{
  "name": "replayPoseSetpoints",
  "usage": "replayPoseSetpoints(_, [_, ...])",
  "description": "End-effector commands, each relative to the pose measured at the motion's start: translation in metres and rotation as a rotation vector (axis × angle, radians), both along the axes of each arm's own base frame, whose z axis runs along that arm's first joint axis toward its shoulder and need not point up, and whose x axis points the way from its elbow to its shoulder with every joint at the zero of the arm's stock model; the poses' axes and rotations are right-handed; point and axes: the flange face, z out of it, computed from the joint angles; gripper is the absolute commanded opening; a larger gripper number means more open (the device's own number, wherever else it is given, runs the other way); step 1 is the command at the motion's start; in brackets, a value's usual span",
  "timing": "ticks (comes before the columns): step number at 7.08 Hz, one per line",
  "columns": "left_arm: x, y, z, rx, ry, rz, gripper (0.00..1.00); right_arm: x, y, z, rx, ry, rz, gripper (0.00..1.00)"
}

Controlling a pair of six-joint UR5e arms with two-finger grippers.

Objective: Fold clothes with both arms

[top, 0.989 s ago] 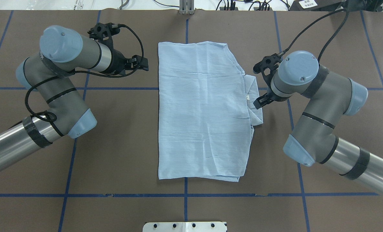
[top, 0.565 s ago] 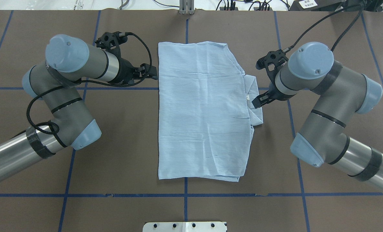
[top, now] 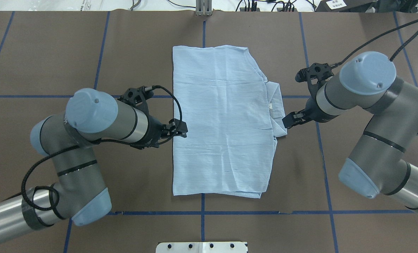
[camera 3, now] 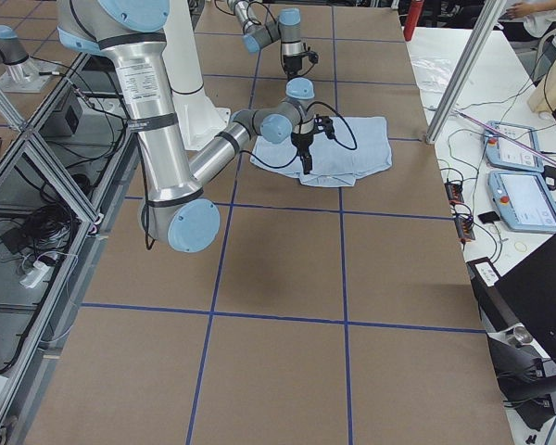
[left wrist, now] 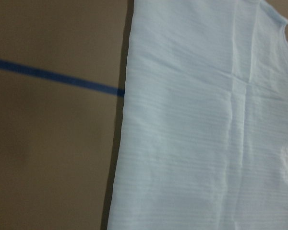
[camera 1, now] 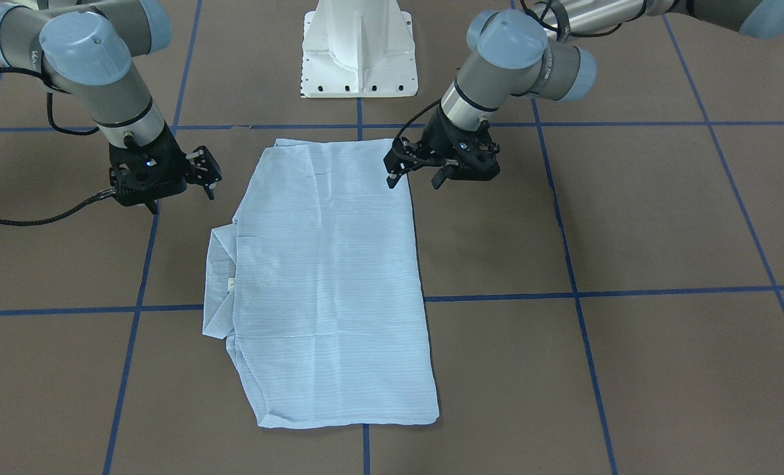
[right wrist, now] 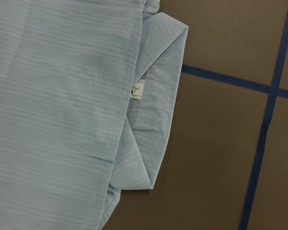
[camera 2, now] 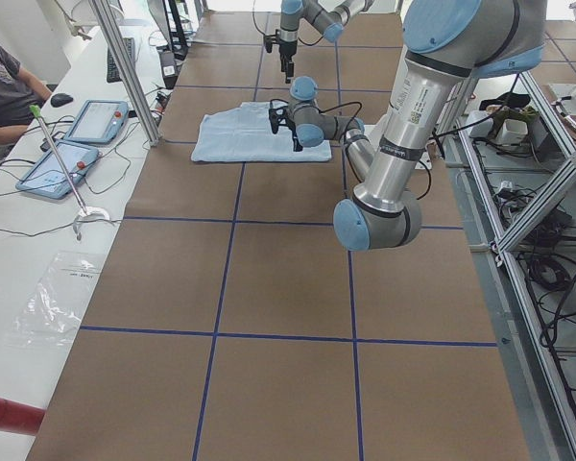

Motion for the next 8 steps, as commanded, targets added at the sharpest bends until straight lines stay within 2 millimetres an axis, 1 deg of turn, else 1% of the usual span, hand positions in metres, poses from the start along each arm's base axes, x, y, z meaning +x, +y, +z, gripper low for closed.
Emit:
replayPoseSetpoints(1, [0.029,0.056,0.016,-0.064,-0.04,-0.013,1.0,-0.01,0.022,-0.014,-0.084,-0.04,0.053,1.0])
replayPoseSetpoints(2, [0.041,0.072,0.019,-0.109,-0.078,-0.001,0.99,-0.012,0.031,-0.023,-0.097,-0.057,0.057,1.0])
replayPoseSetpoints(3, [0.057,0.095,0.02,-0.117,-0.099,0.04,0.98,-0.015,0.035,-0.024,-0.108,-0.061,0.059,1.0])
replayPoseSetpoints(4, [0.067,0.102,0.022,-0.12,-0.112,0.053,0.95,-0.017,0.036,-0.024,-0.107,-0.06,0.057,1.0])
replayPoseSetpoints(6, [0.068,0.101,0.019,-0.143,-0.109,0.04,0.82,-0.016,0.036,-0.023,-0.11,-0.058,0.058,1.0])
replayPoseSetpoints(7, [0.07,0.1,0.017,-0.141,-0.106,0.038,0.77,-0.017,0.035,-0.022,-0.111,-0.056,0.058,1.0])
replayPoseSetpoints(8, [0.07,0.098,0.017,-0.142,-0.107,0.032,0.75,-0.016,0.036,-0.023,-0.111,-0.057,0.057,1.0])
